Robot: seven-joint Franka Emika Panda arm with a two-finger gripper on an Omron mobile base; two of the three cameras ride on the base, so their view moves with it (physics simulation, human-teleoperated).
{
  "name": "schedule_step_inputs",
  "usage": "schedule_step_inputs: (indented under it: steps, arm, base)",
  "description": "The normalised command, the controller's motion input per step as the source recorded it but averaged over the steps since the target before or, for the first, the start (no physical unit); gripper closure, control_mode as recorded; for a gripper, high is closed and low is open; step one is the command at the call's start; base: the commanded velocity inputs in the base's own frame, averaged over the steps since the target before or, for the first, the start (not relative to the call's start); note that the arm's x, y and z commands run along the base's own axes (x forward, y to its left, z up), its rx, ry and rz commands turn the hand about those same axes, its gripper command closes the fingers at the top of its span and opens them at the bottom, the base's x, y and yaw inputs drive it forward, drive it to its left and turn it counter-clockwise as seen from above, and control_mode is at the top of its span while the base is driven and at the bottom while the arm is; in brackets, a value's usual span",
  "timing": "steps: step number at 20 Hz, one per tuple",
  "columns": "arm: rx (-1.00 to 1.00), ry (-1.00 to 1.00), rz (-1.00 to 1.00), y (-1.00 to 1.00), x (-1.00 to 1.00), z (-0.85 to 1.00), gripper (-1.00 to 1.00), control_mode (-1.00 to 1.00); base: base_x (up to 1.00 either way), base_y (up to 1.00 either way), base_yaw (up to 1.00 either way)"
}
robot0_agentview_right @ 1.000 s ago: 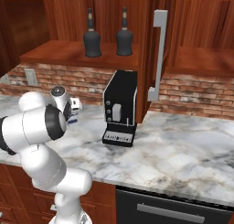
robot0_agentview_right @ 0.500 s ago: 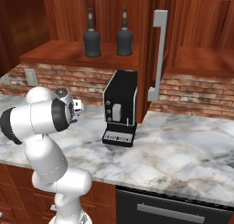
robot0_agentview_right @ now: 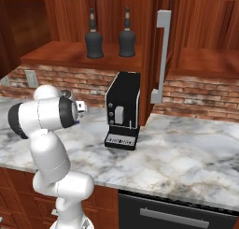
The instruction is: Sort all alcoholic drinks to one cabinet, and non-alcoholic drinks to the other.
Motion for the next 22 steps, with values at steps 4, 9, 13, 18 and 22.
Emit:
schedule_step_inputs:
  steps: [4,9,13,18,22]
  arm:
    - [-0.01,0.00,0.00,0.08,0.15,-0.12,-1.00,-1.00]
    - [0.00,0.00,0.00,0.13,0.05,-0.16,1.00,-1.00]
    - [0.00,0.00,0.00,0.14,0.00,-0.19,1.00,-1.00]
    - [0.00,0.00,0.00,0.02,-0.04,-0.17,1.00,-1.00]
    - [0.00,-0.06,0.00,0.00,-0.34,0.02,1.00,-1.00]
  base:
    - [0.00,0.00,0.00]
    - [0.00,0.00,0.00]
    - [0.00,0.00,0.00]
    - [0.00,0.00,0.00]
    - [0.00,0.00,0.00]
